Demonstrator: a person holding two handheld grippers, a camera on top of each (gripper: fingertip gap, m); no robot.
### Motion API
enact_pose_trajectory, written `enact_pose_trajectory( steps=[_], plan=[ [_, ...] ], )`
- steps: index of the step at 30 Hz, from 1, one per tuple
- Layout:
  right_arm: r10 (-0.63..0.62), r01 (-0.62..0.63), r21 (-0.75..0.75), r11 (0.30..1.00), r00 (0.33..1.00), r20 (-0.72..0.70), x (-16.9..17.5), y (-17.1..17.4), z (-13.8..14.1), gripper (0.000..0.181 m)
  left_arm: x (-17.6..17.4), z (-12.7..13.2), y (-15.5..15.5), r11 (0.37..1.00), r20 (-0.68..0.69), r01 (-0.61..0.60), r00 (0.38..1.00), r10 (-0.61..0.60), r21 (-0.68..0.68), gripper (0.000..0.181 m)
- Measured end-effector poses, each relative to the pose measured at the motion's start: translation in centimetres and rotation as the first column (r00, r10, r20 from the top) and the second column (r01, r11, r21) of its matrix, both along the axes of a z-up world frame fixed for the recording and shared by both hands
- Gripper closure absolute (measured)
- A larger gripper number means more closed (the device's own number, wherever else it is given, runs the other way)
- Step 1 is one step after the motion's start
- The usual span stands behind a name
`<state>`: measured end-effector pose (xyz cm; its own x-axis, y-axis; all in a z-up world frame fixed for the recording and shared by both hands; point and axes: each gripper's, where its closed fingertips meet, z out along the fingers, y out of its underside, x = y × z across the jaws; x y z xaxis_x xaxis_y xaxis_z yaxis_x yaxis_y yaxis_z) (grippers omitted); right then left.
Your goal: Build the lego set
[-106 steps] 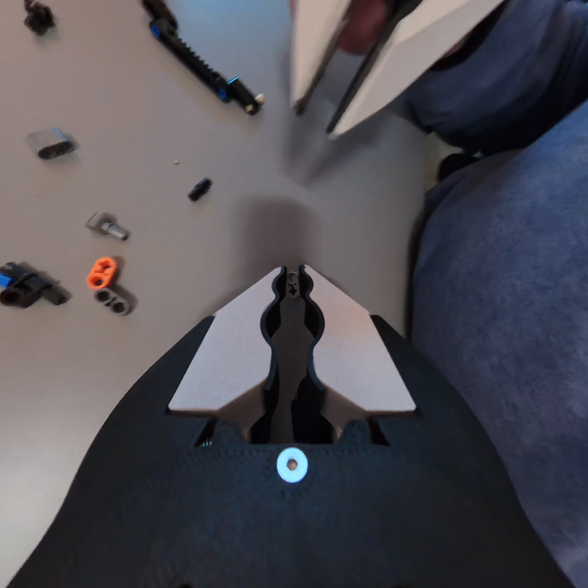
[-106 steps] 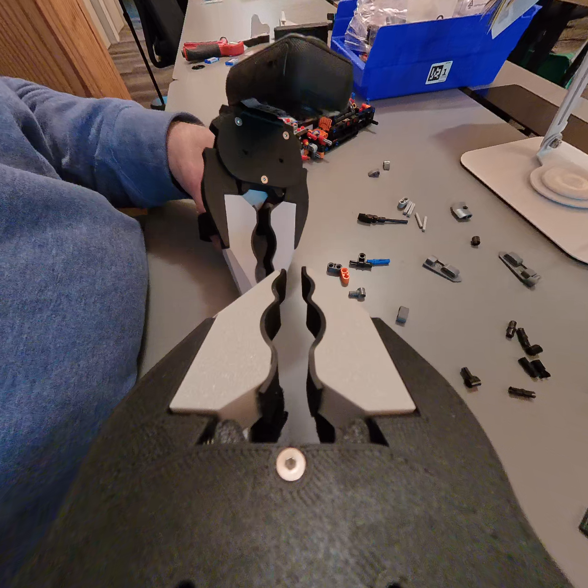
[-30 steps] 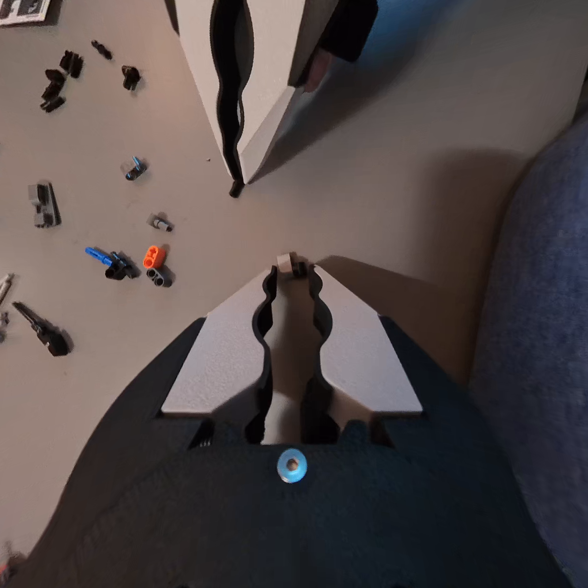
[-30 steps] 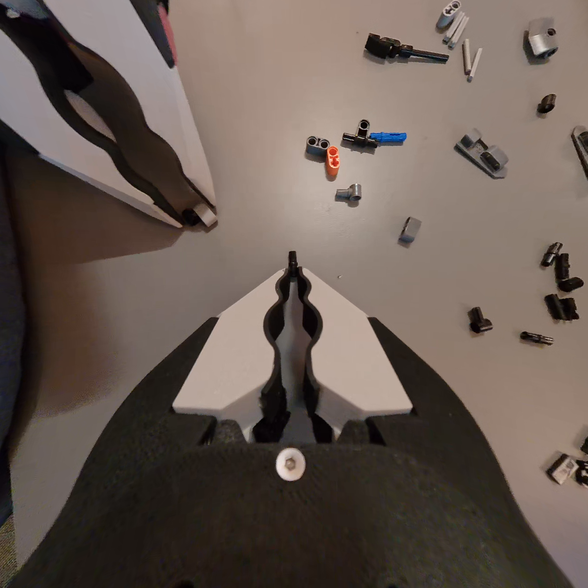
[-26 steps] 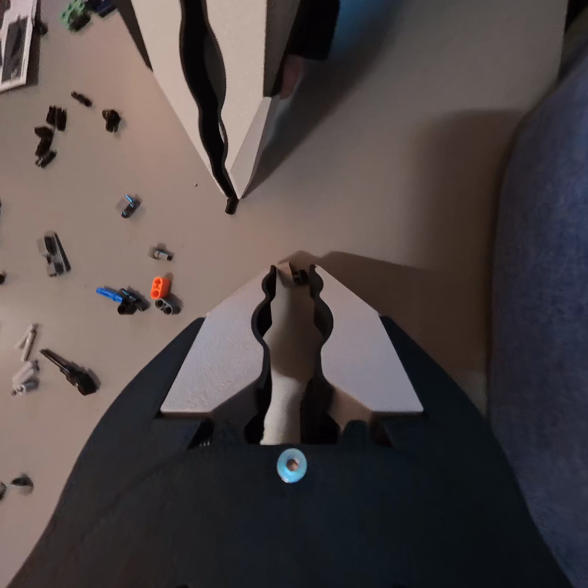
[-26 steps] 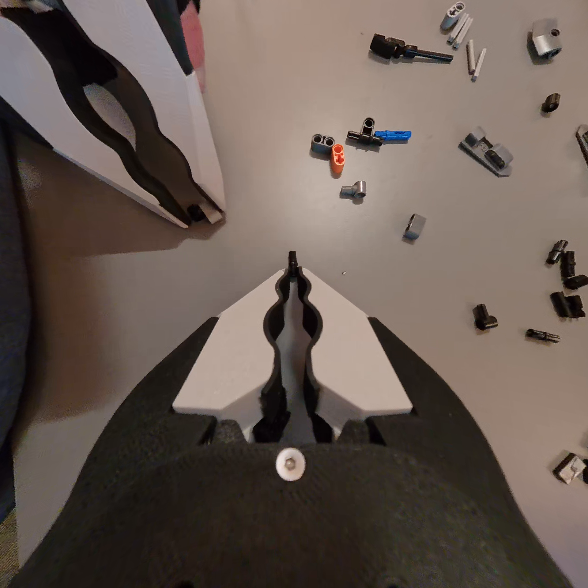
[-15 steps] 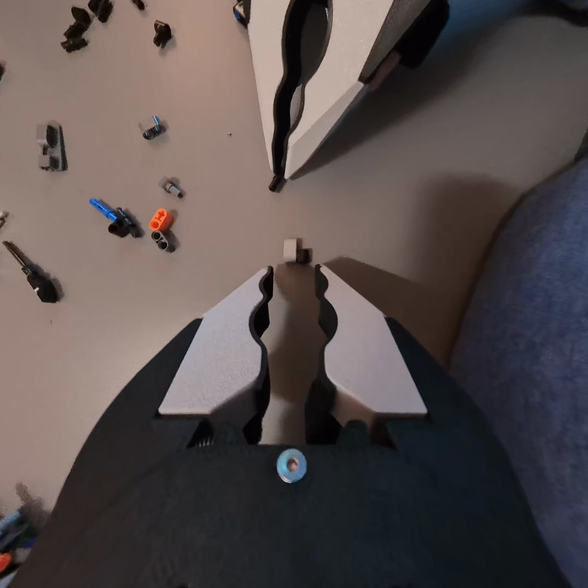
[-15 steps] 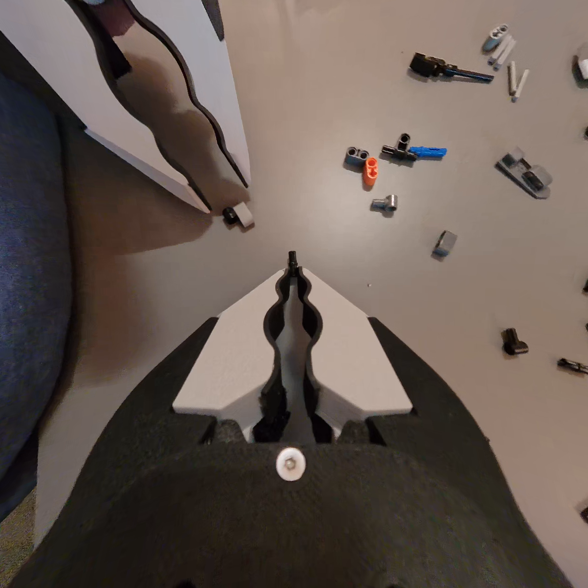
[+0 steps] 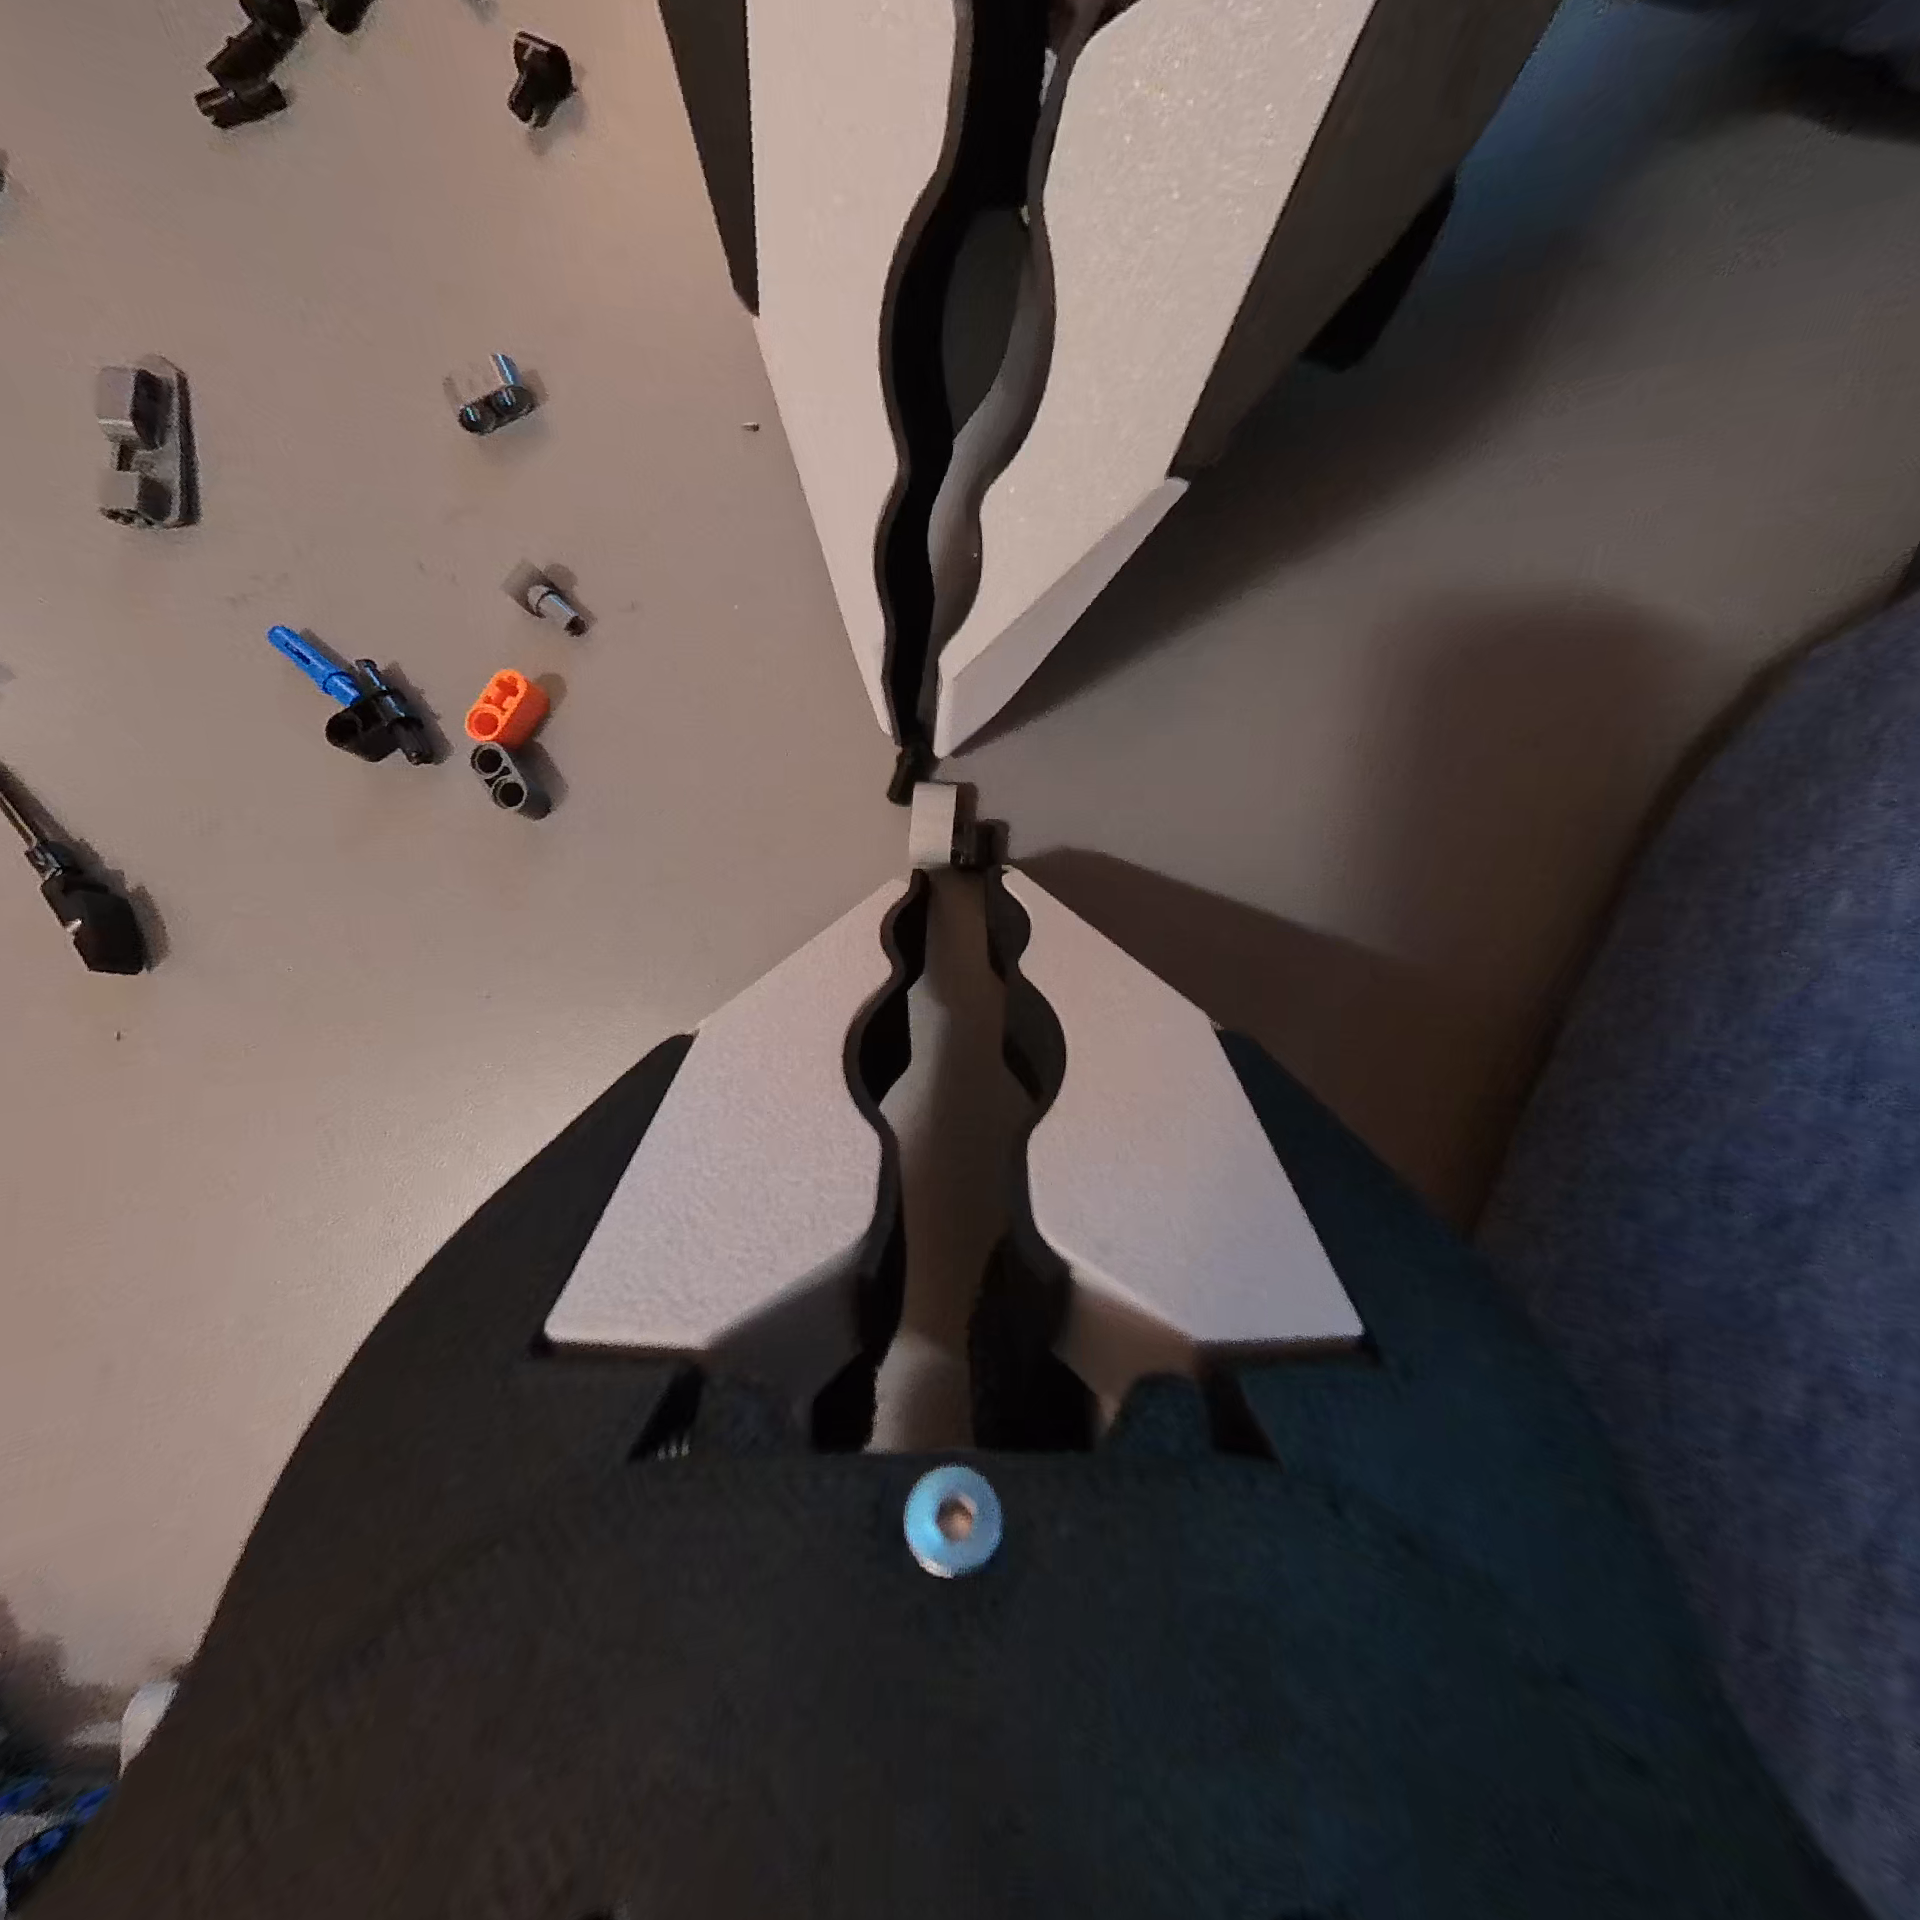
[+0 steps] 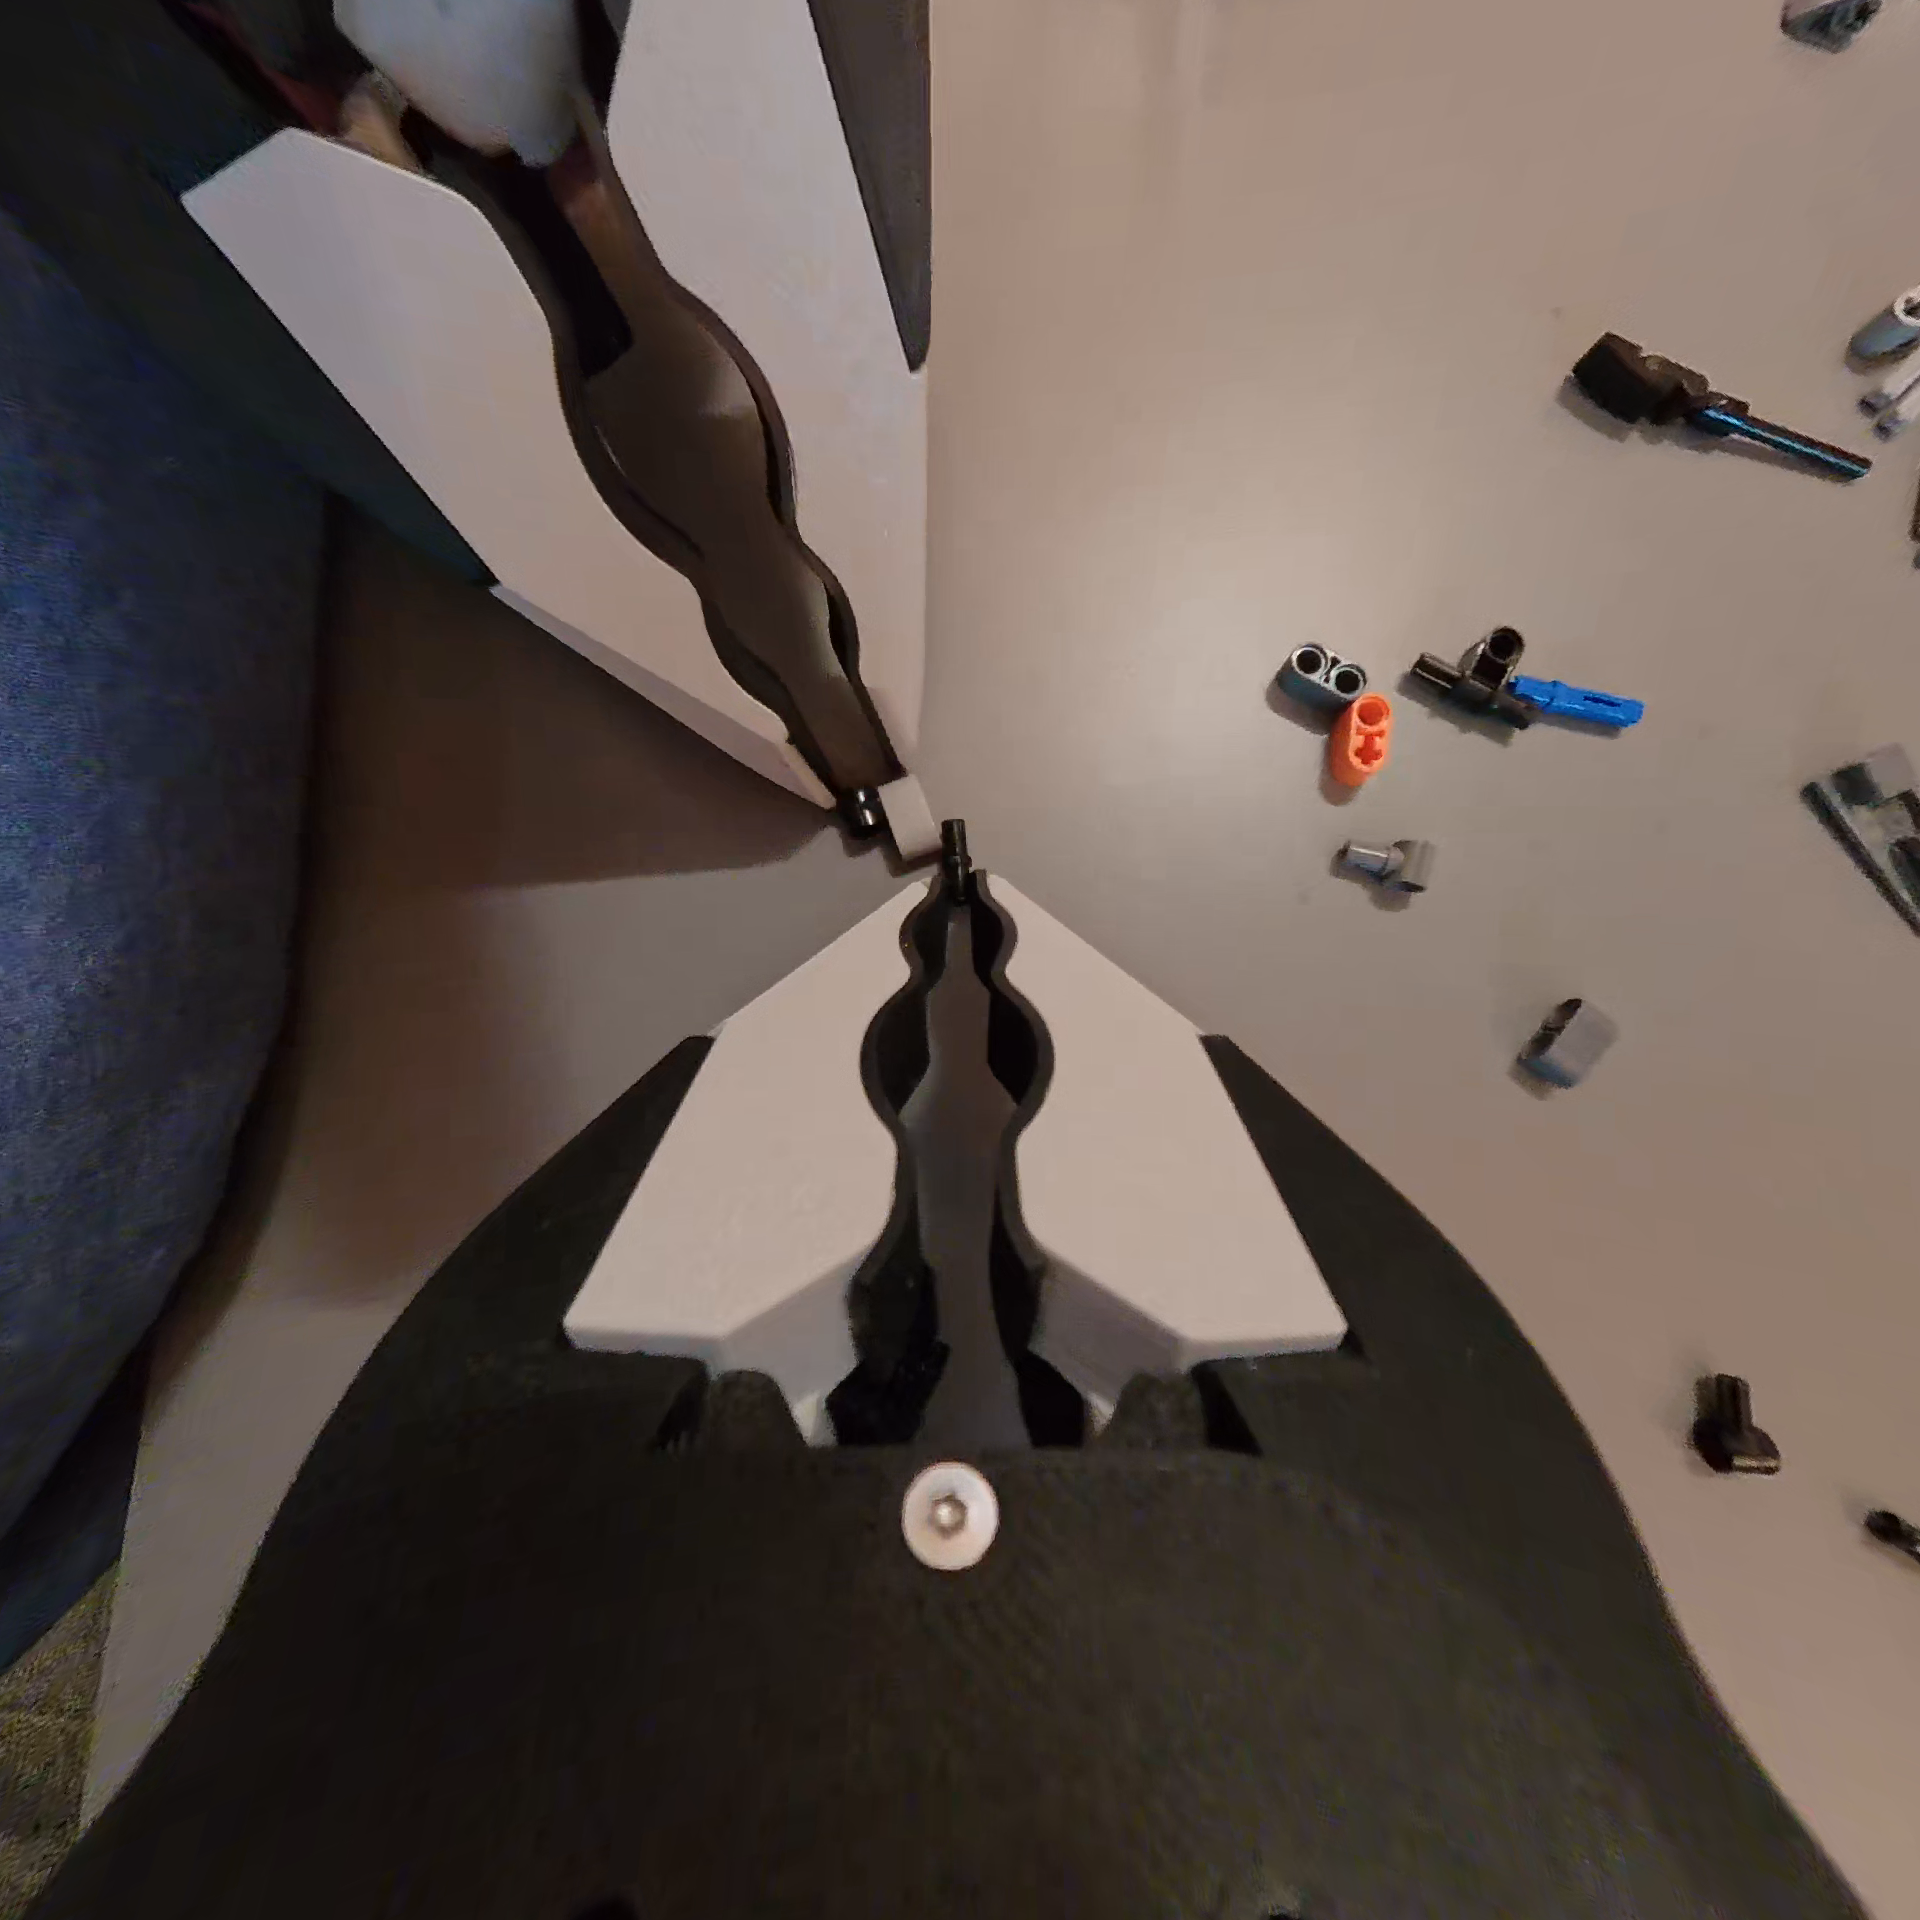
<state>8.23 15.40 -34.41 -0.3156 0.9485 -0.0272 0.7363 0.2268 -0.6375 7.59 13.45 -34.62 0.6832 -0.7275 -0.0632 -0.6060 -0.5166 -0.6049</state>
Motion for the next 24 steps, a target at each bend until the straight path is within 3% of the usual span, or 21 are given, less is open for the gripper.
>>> enact_pose_trajectory(
  steps=[13,24],
  plan=[
    [-0.004,0.004,-0.008,1.0,1.0,0.023,1.2,-0.5,-0.1,0.18,-0.6,0.0,0.7,1.0,-0.002,-0.015,1.0,0.015,0.004,0.175],
    [-0.039,0.039,0.032,0.999,0.999,0.0,2.0,-0.8,0.2,0.18,0.9,0.3,0.2,0.996,0.019,0.083,0.996,-0.083,0.021,0.158]
  ],
)
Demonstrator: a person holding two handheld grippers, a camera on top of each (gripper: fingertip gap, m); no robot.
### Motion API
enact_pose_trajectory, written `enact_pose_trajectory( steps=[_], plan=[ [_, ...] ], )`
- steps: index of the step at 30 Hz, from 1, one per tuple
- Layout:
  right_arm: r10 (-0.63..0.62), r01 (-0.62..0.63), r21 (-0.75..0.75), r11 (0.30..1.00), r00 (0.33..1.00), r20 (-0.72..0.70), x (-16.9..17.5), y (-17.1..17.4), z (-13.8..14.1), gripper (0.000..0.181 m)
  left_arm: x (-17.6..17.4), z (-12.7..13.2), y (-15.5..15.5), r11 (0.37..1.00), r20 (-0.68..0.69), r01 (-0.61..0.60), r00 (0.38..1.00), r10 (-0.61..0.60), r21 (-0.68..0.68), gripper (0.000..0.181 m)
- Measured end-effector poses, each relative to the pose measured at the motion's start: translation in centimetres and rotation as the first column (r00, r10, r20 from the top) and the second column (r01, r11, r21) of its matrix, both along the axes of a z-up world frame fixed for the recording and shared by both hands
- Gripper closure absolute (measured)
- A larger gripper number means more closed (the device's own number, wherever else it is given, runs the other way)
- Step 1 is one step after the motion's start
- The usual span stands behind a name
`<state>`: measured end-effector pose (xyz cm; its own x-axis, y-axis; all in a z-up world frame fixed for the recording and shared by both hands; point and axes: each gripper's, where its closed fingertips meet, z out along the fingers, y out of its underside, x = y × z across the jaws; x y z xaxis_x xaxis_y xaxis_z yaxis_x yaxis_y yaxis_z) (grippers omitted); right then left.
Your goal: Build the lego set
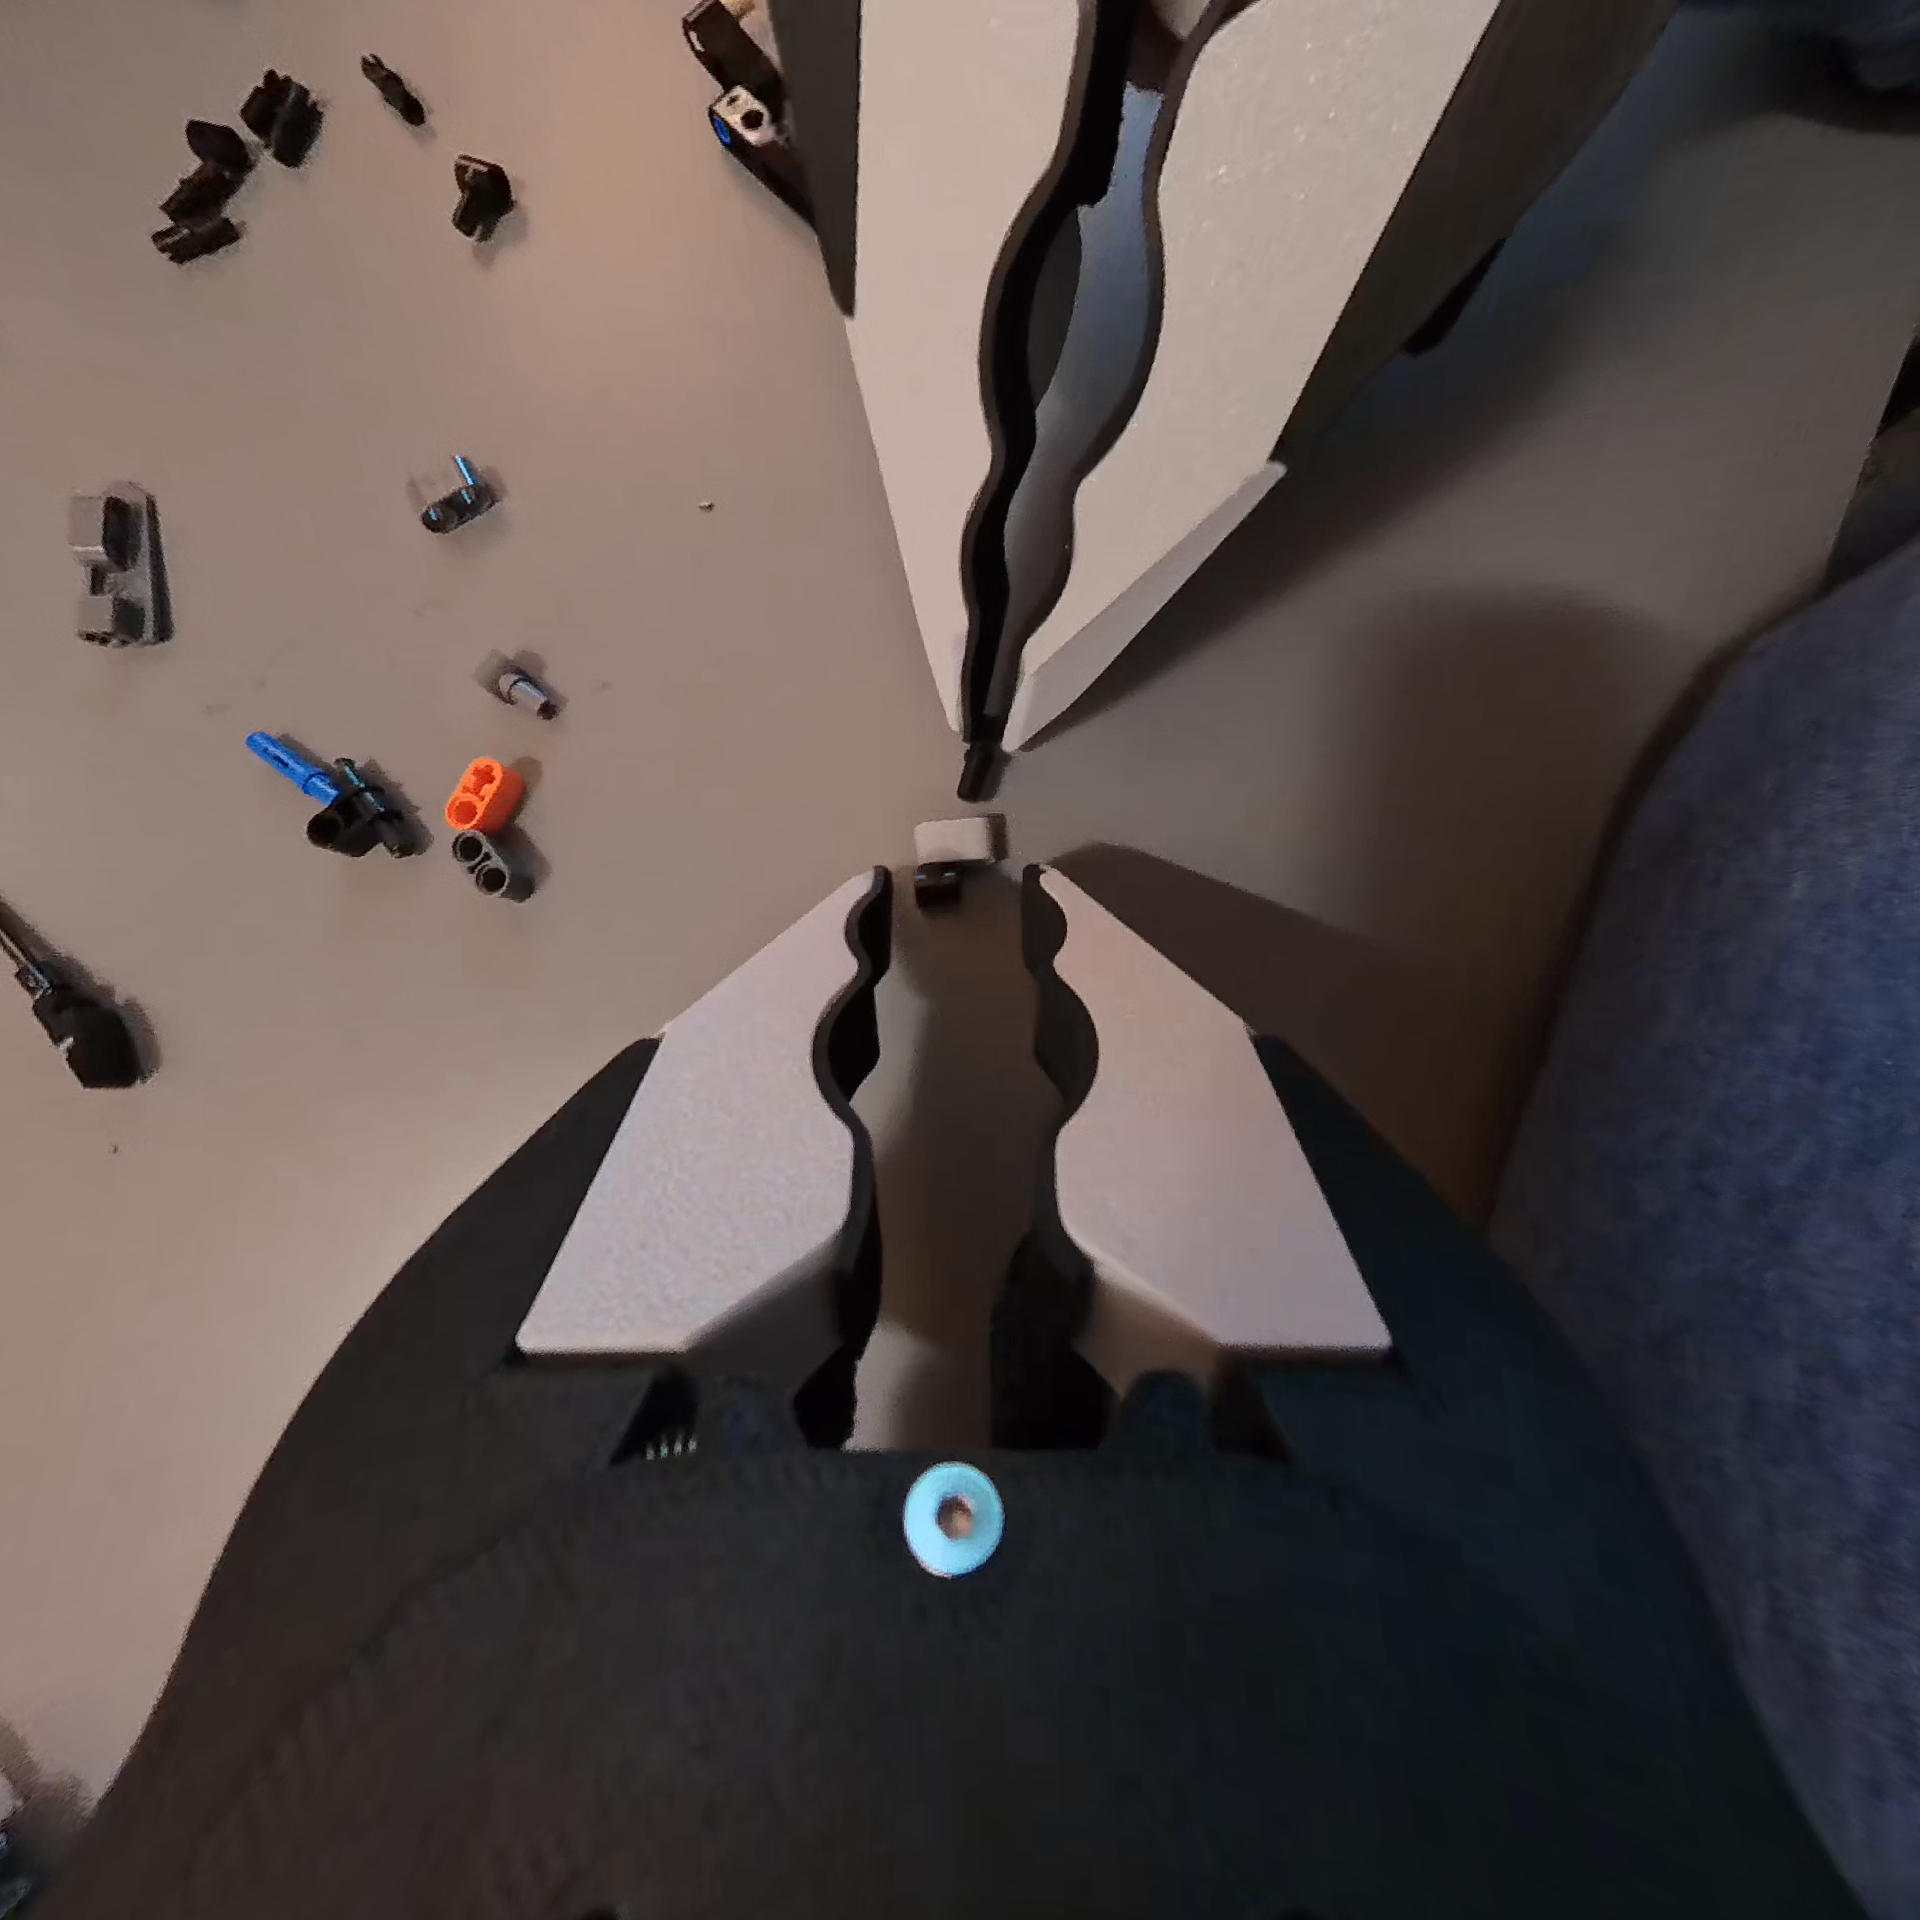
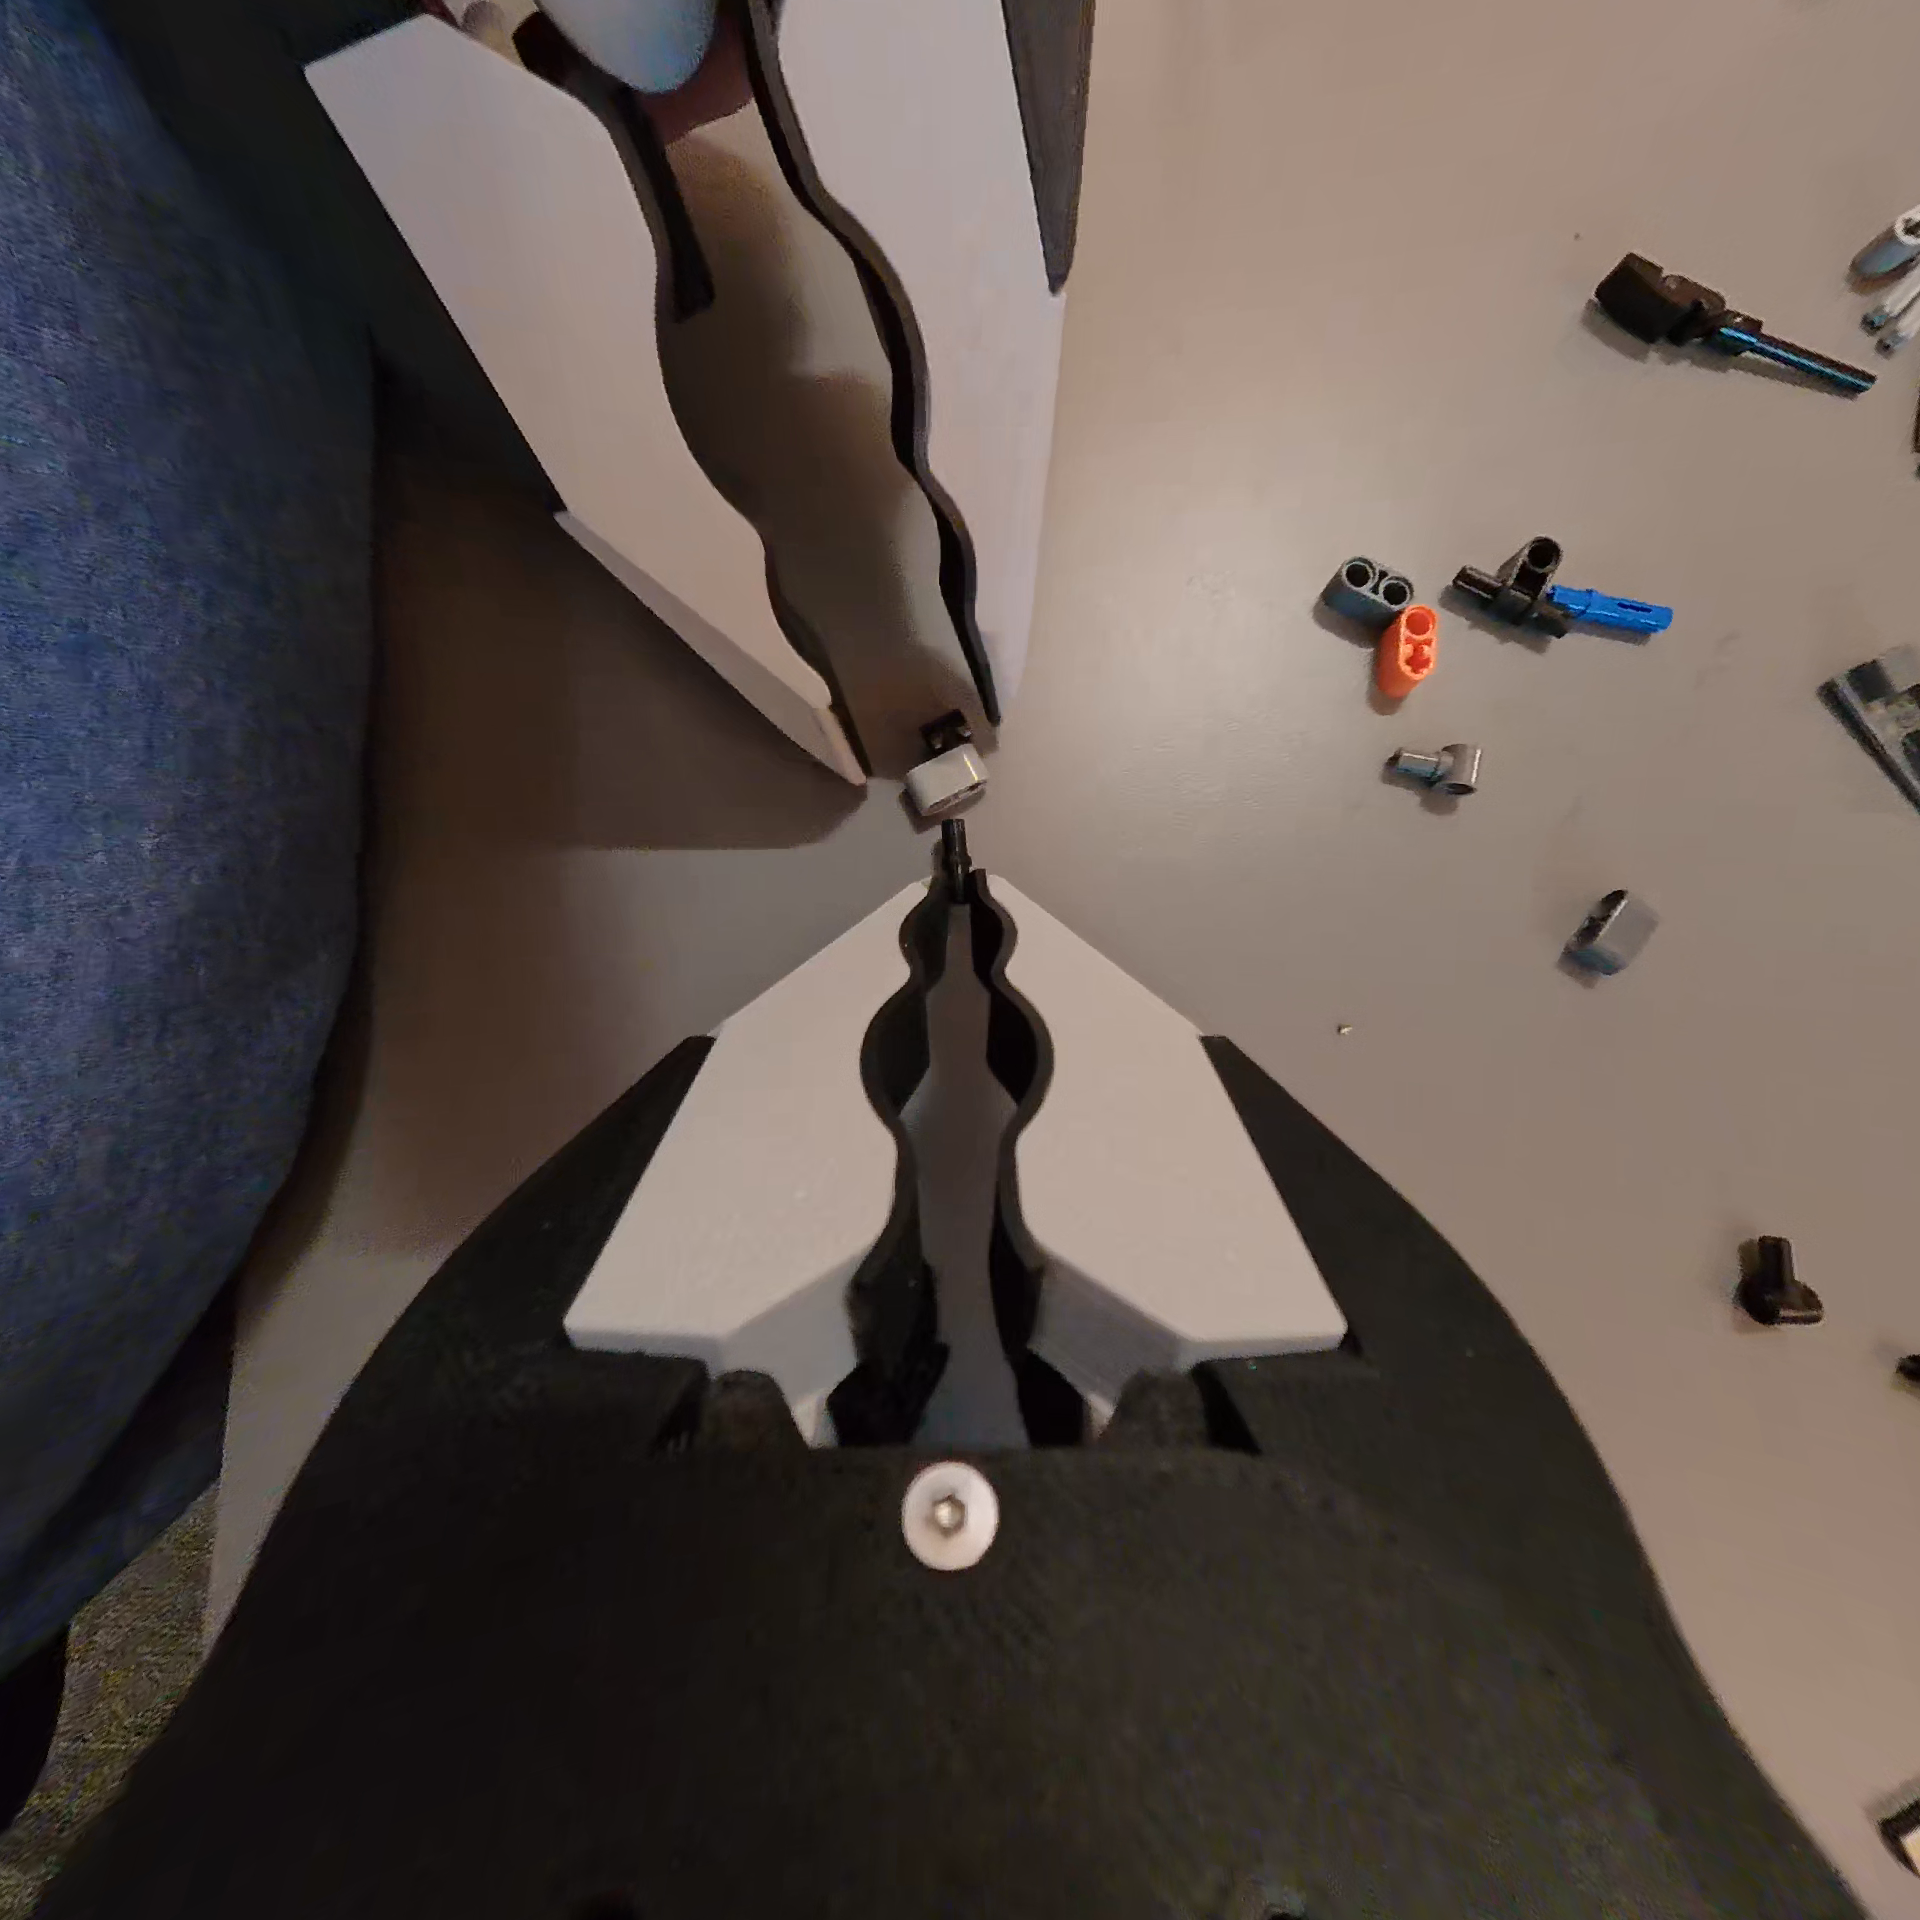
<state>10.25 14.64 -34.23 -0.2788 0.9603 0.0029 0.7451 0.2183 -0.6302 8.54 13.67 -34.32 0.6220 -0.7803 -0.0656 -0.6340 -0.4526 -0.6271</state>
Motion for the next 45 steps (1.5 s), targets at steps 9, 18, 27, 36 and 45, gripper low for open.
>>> enact_pose_trajectory(
  steps=[9,18,27,36,45],
  plan=[
    [0.035,-0.036,0.032,0.999,0.999,0.023,-0.24,-0.12,-0.28,0.18,0.23,-0.3,0.34,1.0,-0.002,-0.005,1.0,0.005,0.013,0.173],
    [0.11,-0.11,0.025,0.994,0.994,0.013,-0.12,-0.2,-0.28,0.18,0.25,-0.31,0.52,1.0,0.015,0.017,1.0,-0.017,0.026,0.174],
    [0.215,-0.215,0.018,0.977,0.977,-0.017,-0.23,-0.24,-0.27,0.181,0.31,-0.31,0.52,0.997,0.047,0.075,0.996,-0.076,0.029,0.174],
    [0.232,-0.232,0.092,0.968,0.973,0.007,-0.43,-0.16,-0.24,0.181,0.26,-0.31,0.5,0.997,0.062,0.077,0.995,-0.078,0.013,0.174],
    [0.176,-0.175,0.231,0.957,0.984,0.015,-0.46,-0.12,-0.22,0.181,0.23,-0.31,0.53,0.999,0.05,0.043,0.998,-0.043,0.007,0.175]
  ],
)
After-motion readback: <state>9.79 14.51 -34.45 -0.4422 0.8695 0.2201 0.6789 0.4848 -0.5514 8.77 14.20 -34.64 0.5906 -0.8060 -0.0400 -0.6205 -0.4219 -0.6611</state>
